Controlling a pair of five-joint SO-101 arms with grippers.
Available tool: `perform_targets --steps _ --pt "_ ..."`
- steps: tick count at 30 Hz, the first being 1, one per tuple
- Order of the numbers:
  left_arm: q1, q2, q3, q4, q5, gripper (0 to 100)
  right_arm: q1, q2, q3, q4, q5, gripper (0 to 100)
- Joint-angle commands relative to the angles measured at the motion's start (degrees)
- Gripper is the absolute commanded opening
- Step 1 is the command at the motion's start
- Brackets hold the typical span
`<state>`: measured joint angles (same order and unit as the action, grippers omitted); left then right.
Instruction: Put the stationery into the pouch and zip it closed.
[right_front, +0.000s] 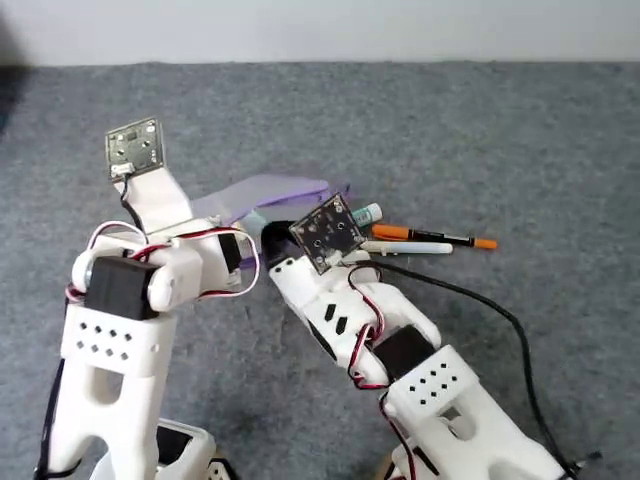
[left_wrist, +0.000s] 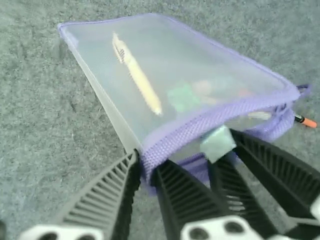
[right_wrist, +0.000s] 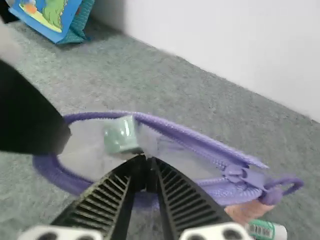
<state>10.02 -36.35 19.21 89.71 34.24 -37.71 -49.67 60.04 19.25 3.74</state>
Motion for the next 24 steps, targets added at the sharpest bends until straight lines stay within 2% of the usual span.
perform_targets --steps 1,4,10,14,19,24 --pt "0.4 -0.1 -2.1 -0.9 0.6 1 0.7 -7.3 -3.0 7.3 -0.4 0.8" --pt "0.4 -0.1 -2.1 -1.0 0.6 1 1.3 -13.3 -3.0 11.6 -0.4 0.8" --pt "0.4 -0.1 -1.9 -1.0 0.6 1 7.2 -23.5 -3.0 20.4 -0.1 1.2" --pt "0.3 -0.1 -0.7 -1.1 0.6 1 12.4 -27.3 -3.0 27.9 -0.4 1.2" --pt "0.0 0.0 0.7 -1.9 0.7 1 18.0 -28.4 -3.0 31.0 -0.4 0.9" --pt "-6.2 1.2 -3.8 -4.0 0.6 1 23.7 -28.8 -3.0 32.9 -6.5 0.9"
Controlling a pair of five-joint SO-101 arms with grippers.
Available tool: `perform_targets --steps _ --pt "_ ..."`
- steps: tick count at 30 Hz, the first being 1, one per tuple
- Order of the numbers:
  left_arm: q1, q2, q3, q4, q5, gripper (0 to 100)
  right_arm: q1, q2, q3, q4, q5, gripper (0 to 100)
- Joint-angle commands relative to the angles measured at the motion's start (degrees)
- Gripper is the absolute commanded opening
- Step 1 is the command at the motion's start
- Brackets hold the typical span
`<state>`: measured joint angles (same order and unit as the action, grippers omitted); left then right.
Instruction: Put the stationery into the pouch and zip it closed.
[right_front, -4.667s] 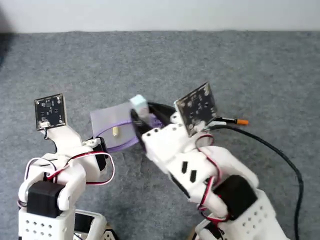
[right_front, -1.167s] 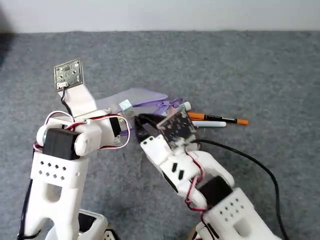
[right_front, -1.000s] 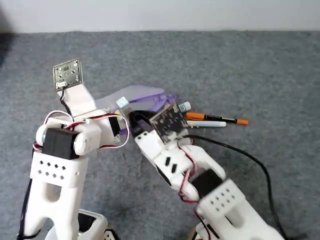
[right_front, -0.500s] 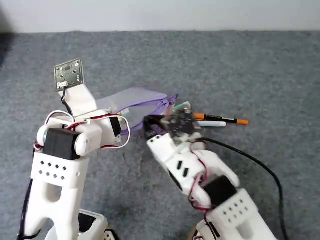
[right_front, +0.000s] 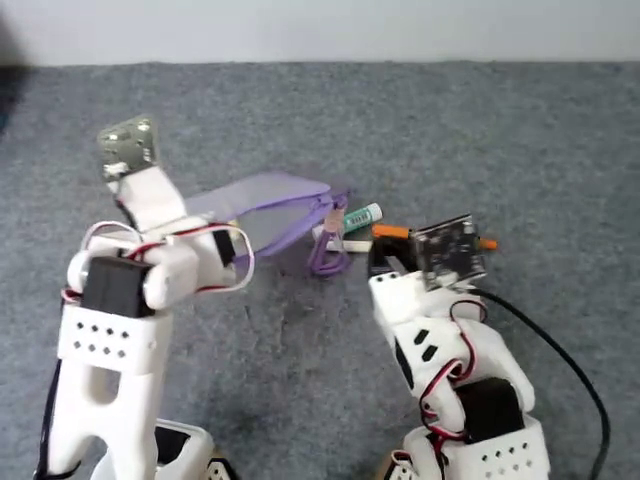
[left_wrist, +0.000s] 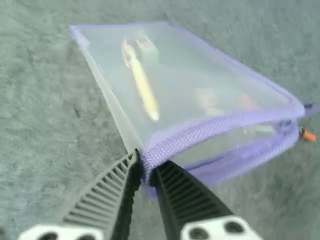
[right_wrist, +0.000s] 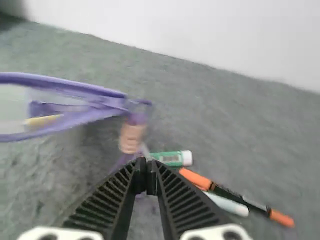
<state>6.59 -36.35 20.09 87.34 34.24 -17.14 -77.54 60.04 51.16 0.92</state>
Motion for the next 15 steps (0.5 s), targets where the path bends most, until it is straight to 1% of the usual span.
perform_targets --steps 1,7,10,15 --pt "-3.3 2.5 -6.5 -1.1 0.5 1 4.2 -0.9 -3.0 1.6 -4.7 0.9" --pt "-3.9 15.6 -20.4 5.7 0.6 1 6.9 -1.1 -4.7 4.4 -7.6 0.9" --pt "-3.9 23.0 -27.3 7.8 0.6 1 7.3 -0.6 -6.7 6.4 -8.3 0.9" --pt "-4.1 32.8 -33.5 10.0 0.4 1 7.3 -1.0 -7.1 8.8 -8.3 0.9"
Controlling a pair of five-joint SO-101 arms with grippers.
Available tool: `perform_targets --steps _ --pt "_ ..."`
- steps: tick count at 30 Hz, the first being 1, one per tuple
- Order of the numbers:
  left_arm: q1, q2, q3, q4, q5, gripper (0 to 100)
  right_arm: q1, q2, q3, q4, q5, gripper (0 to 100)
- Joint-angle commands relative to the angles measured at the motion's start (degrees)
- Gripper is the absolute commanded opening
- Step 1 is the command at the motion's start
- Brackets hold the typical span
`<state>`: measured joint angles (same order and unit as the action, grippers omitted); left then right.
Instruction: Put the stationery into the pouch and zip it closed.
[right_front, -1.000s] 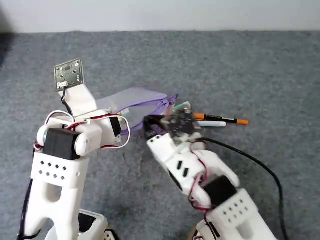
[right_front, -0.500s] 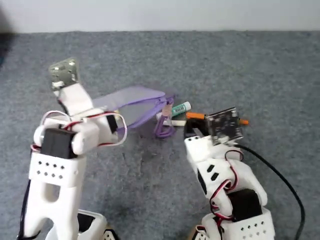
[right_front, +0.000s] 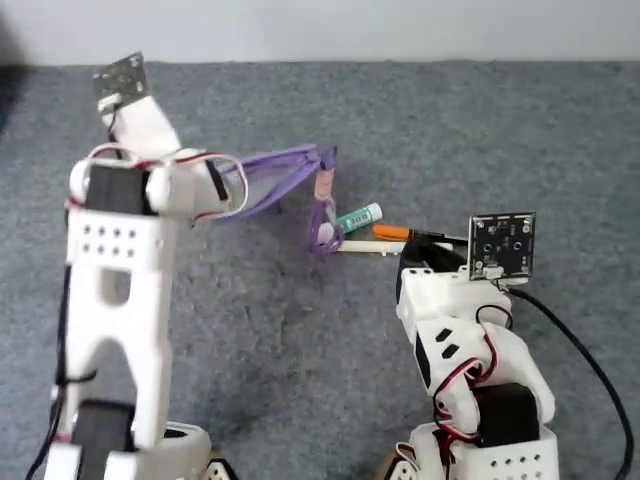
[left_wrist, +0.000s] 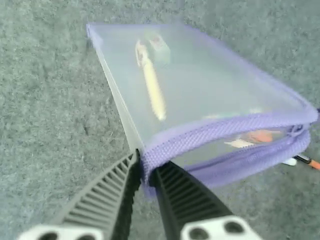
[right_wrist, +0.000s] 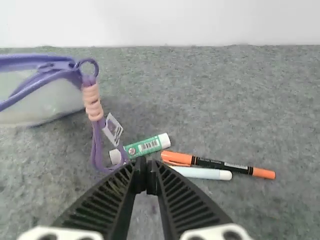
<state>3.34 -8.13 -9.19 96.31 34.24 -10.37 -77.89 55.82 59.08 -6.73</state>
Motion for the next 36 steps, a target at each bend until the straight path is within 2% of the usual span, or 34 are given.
perform_targets --steps 1,7,14,18,24,28,36 --pt "-1.8 5.8 -4.7 1.2 0.4 1 0.6 -0.7 -2.9 1.0 -0.6 0.9" --pt "-6.2 9.8 -5.0 1.2 0.4 3 0.6 -0.7 -2.9 0.9 -0.7 0.9" --pt "-7.5 10.5 -4.9 2.0 0.4 19 0.6 -0.7 -2.6 0.9 -0.8 0.9" --pt "-7.6 10.6 -4.7 -0.5 0.4 15 0.6 -0.7 -2.6 0.9 -0.8 0.9" --pt "-10.7 15.6 -5.0 -5.2 0.4 2 0.6 -0.7 -2.6 0.9 -3.7 0.9" --pt "-11.3 17.8 -5.1 -4.8 0.4 1 0.5 -0.7 -2.6 0.9 -4.3 0.9" --pt "-10.5 12.5 -5.1 -3.0 0.3 1 0.4 -0.5 -2.6 0.4 -4.3 0.9"
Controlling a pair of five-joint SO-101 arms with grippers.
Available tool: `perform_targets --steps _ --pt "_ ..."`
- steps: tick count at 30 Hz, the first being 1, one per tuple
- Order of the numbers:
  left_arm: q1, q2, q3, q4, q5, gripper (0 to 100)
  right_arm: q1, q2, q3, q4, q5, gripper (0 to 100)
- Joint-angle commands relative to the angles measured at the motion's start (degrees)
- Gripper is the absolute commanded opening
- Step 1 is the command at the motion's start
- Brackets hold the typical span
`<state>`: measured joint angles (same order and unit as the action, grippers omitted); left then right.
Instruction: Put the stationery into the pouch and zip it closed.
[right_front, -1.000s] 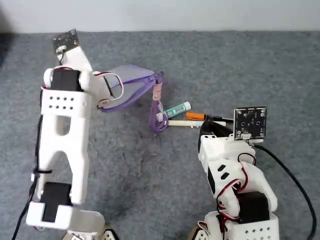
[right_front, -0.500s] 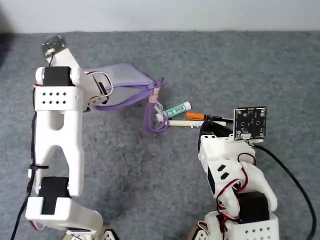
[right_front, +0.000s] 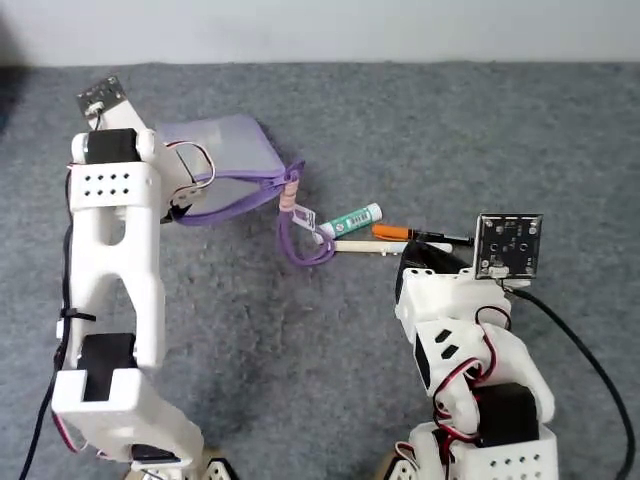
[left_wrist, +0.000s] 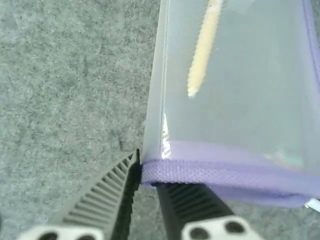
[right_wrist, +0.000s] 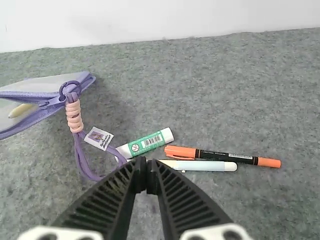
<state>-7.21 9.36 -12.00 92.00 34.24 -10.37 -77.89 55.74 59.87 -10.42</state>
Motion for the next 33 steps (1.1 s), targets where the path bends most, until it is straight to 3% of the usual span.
perform_targets --steps 1,7,18,33 --pt "0.9 -6.3 -2.3 2.3 0.3 1 0.4 -0.5 -2.5 -0.4 -0.6 0.9" --pt "7.8 -15.3 -2.3 8.2 1.2 1 0.5 -0.7 -2.5 -0.4 -0.6 0.9" --pt "11.3 -32.2 -2.2 4.7 6.4 1 0.5 -0.7 -2.5 -0.4 -0.7 0.9" --pt "7.1 -22.4 4.4 1.6 6.2 2 0.2 -0.7 -2.8 -0.4 -0.7 0.9"
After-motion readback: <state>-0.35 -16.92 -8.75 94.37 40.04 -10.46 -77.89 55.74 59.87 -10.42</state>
